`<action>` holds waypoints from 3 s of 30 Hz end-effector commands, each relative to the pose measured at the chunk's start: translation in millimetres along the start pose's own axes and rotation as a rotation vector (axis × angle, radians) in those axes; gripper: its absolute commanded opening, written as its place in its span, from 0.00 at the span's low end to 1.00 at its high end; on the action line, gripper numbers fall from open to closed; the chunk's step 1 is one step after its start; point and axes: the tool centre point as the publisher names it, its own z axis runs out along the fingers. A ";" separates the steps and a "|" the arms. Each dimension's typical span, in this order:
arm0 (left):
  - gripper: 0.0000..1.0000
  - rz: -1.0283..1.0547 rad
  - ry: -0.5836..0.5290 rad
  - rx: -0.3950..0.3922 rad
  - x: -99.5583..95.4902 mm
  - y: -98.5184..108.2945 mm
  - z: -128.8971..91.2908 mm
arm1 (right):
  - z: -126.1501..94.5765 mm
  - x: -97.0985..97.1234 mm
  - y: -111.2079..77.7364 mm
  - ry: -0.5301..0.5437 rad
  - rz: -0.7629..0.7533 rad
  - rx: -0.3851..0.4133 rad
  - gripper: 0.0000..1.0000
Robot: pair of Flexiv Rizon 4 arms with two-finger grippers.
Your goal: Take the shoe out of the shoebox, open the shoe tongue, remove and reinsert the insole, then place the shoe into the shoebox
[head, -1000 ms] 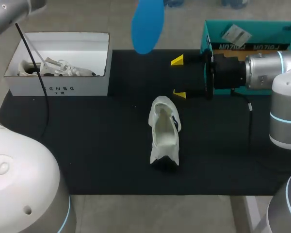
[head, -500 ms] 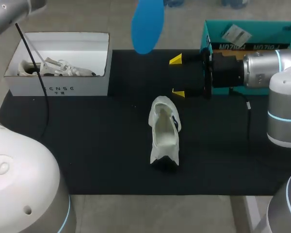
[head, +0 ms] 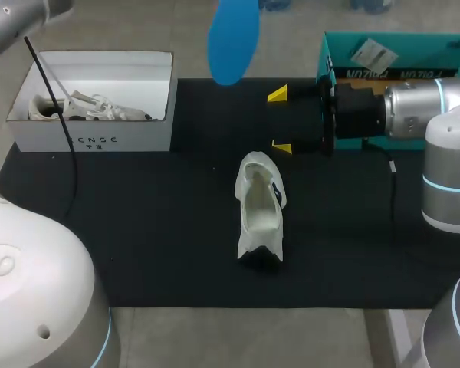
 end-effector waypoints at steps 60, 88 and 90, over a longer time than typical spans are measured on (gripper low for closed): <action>0.00 0.682 -0.178 0.333 23.0 165.1 5.3 | 1.7 0.2 0.4 -0.002 0.001 0.000 1.00; 0.00 1.395 -0.046 0.257 62.9 215.0 32.2 | 1.7 0.2 0.4 -0.002 0.001 0.000 1.00; 0.00 1.424 -0.013 0.254 62.4 220.2 39.1 | 1.7 0.2 0.4 -0.002 0.001 0.000 1.00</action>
